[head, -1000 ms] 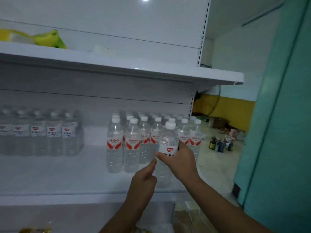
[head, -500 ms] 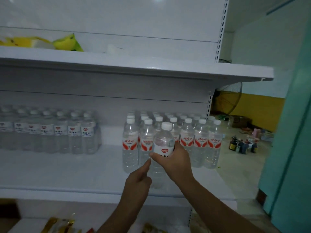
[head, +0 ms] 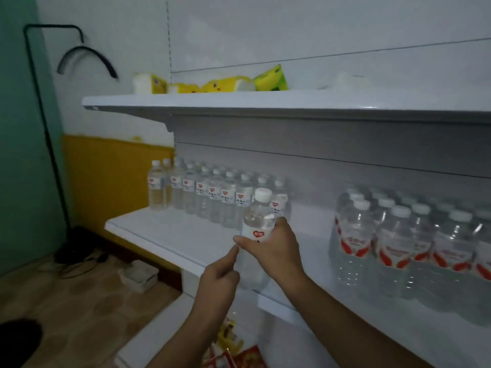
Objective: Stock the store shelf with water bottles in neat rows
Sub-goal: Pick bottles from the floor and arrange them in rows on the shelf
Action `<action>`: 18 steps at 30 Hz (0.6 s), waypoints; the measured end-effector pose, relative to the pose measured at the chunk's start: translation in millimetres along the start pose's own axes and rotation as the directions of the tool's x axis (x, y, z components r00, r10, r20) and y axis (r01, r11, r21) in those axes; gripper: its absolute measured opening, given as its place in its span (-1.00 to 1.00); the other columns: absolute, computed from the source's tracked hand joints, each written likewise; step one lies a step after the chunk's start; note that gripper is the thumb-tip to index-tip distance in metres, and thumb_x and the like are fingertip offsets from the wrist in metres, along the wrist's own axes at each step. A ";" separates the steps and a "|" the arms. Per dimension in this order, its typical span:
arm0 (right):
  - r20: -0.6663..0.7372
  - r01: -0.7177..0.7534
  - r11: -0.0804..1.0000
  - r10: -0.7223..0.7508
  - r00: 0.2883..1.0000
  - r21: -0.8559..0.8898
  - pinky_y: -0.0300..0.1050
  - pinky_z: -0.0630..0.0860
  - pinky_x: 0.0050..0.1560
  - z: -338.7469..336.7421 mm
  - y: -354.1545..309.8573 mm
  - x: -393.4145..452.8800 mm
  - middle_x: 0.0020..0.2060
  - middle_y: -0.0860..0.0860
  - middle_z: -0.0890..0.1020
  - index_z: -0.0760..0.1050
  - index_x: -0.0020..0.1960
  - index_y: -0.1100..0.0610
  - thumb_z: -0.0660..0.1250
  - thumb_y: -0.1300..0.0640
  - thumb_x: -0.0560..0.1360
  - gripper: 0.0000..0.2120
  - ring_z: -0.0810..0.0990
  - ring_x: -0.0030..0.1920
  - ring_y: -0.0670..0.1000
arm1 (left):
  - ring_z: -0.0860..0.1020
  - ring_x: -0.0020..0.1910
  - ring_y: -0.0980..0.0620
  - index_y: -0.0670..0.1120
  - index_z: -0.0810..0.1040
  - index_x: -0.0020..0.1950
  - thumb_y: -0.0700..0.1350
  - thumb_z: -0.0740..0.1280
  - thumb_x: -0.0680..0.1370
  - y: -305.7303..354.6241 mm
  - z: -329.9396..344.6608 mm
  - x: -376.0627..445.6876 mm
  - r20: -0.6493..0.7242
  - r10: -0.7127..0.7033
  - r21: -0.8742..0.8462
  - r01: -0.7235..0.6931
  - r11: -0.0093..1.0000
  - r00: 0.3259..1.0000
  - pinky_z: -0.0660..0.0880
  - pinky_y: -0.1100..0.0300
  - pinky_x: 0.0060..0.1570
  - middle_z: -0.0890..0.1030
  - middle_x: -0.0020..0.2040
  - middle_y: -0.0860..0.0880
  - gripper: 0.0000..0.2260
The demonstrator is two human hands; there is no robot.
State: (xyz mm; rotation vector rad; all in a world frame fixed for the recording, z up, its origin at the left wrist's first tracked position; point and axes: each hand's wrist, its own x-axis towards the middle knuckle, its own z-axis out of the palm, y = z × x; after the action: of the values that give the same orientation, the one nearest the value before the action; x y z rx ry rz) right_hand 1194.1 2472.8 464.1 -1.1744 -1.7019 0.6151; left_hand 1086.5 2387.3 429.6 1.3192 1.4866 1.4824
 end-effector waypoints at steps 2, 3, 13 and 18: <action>0.074 0.054 0.998 -0.056 0.996 0.028 -0.09 0.59 -0.02 32.7 -15.7 11.2 0.03 -0.11 0.57 0.37 0.15 -0.07 0.53 -0.33 0.10 -0.26 0.60 0.02 -0.08 | 0.56 0.08 0.11 0.15 0.43 0.38 -0.26 0.15 0.44 -7.4 -33.2 17.0 -0.053 -0.018 0.026 0.019 0.999 0.998 0.48 0.13 0.14 0.62 0.13 0.11 -0.44; 0.127 0.074 0.997 -0.078 0.989 0.038 -0.10 0.59 -0.02 47.5 -23.1 16.3 0.05 -0.11 0.56 0.34 0.17 -0.08 0.56 -0.27 0.13 -0.28 0.60 0.02 -0.08 | 0.59 0.07 0.05 0.16 0.45 0.37 -0.24 0.16 0.43 -11.5 -49.1 25.3 -0.068 -0.033 0.016 0.034 0.999 0.997 0.51 0.02 0.16 0.64 0.12 0.10 -0.45; 0.343 0.167 0.986 -0.160 0.925 0.011 -0.05 0.62 0.01 182.9 -39.1 106.7 0.03 -0.07 0.63 0.39 0.21 0.00 0.63 -0.01 0.23 -0.35 0.64 0.01 -0.05 | 0.41 0.33 0.19 0.11 0.42 0.40 -0.31 0.16 0.43 -63.3 -142.8 117.9 -0.222 -0.108 -0.098 0.088 0.991 0.969 0.37 0.11 0.35 0.50 0.31 0.20 -0.42; 0.294 0.155 0.988 -0.141 0.945 -0.025 -0.02 0.57 0.06 245.4 -37.7 178.7 0.08 0.02 0.61 0.37 0.18 0.07 0.62 -0.01 0.27 -0.38 0.61 0.06 0.06 | 0.44 0.16 0.40 0.14 0.45 0.36 -0.37 0.13 0.51 -71.0 -170.0 173.0 -0.249 -0.049 -0.005 0.049 0.999 0.967 0.34 0.60 -0.07 0.51 0.18 0.32 -0.45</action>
State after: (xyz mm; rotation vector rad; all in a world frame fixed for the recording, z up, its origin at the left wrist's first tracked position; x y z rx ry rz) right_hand 940.8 2644.3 463.8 -1.0128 -2.0442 0.6832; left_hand 863.8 2506.6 420.9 1.1196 1.6647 1.6632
